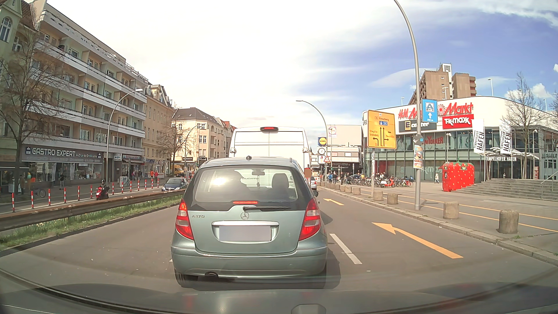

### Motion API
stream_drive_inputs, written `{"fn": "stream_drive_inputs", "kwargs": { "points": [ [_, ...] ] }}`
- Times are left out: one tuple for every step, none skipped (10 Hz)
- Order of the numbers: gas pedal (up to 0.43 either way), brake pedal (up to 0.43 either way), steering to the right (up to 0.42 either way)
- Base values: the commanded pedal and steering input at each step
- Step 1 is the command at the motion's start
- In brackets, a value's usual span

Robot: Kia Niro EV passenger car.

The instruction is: Follow the waypoints while adhering to traffic rules and regulations

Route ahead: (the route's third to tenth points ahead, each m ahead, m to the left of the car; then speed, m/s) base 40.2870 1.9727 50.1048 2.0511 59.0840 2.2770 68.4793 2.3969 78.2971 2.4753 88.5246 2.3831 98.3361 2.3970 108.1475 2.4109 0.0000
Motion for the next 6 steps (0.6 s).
{"fn": "stream_drive_inputs", "kwargs": {
  "points": [
    [0.000, 0.415, -0.012],
    [0.000, 0.415, -0.012],
    [0.000, 0.415, -0.013],
    [0.000, 0.415, -0.012],
    [0.000, 0.415, -0.012],
    [0.000, 0.415, -0.012]
  ]
}}
